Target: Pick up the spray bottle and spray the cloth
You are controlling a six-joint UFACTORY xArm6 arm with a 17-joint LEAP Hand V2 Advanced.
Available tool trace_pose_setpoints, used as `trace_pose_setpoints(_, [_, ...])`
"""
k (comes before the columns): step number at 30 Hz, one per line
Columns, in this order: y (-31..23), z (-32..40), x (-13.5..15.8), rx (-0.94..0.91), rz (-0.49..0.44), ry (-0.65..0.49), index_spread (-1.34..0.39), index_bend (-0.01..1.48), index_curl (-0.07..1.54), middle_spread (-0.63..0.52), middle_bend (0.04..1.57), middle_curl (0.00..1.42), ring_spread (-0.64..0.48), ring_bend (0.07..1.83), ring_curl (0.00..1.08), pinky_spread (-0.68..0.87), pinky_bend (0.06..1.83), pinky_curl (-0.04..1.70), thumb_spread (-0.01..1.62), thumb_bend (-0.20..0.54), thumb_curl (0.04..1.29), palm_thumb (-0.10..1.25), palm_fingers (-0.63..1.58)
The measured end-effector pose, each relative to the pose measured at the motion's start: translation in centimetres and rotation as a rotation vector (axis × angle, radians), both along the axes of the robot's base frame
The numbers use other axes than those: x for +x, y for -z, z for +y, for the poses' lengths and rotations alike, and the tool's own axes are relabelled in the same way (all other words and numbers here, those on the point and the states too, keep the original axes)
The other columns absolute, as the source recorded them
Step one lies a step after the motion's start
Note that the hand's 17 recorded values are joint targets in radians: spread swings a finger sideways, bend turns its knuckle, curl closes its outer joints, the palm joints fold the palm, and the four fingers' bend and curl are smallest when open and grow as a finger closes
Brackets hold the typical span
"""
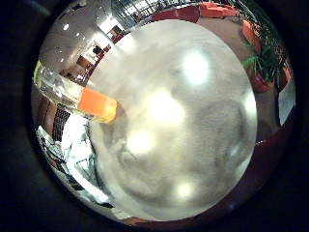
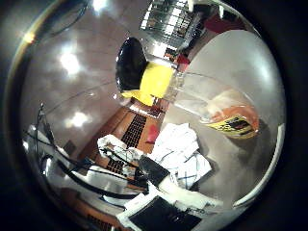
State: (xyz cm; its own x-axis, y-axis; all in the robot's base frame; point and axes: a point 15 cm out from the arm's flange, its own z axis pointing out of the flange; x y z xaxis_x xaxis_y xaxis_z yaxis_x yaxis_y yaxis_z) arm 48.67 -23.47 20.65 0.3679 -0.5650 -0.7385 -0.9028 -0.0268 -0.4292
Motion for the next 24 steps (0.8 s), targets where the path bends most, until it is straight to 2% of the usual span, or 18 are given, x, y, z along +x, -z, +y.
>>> trace_pose_setpoints(16, [0.8, 6.5, 0.7, 0.127, 0.089, -0.111, -0.1, 0.15, 0.25, 0.22, 0.34, 0.32, 0.22, 0.49, 0.24, 0.4, 0.52, 0.28, 0.82, -0.035, 0.31, 0.36, 0.2])
trace_pose_setpoints(20, [0.9, 8.6, 0.0, 0.184, 0.145, -0.158, -0.1, 0.13, 0.24, 0.13, 0.4, 0.34, 0.18, 0.61, 0.25, 0.41, 0.59, 0.29, 0.82, -0.032, 0.31, 0.38, 0.34])
trace_pose_setpoints(22, [1.1, 9.5, -0.2, 0.202, 0.159, -0.183, -0.12, 0.15, 0.24, 0.07, 0.45, 0.35, 0.12, 0.67, 0.26, 0.37, 0.63, 0.29, 0.82, -0.033, 0.31, 0.4, 0.42])
trace_pose_setpoints(24, [1.0, 10.2, -0.5, 0.223, 0.172, -0.205, -0.14, 0.15, 0.23, -0.01, 0.51, 0.37, 0.02, 0.79, 0.28, 0.27, 0.66, 0.28, 0.82, -0.03, 0.31, 0.42, 0.57])
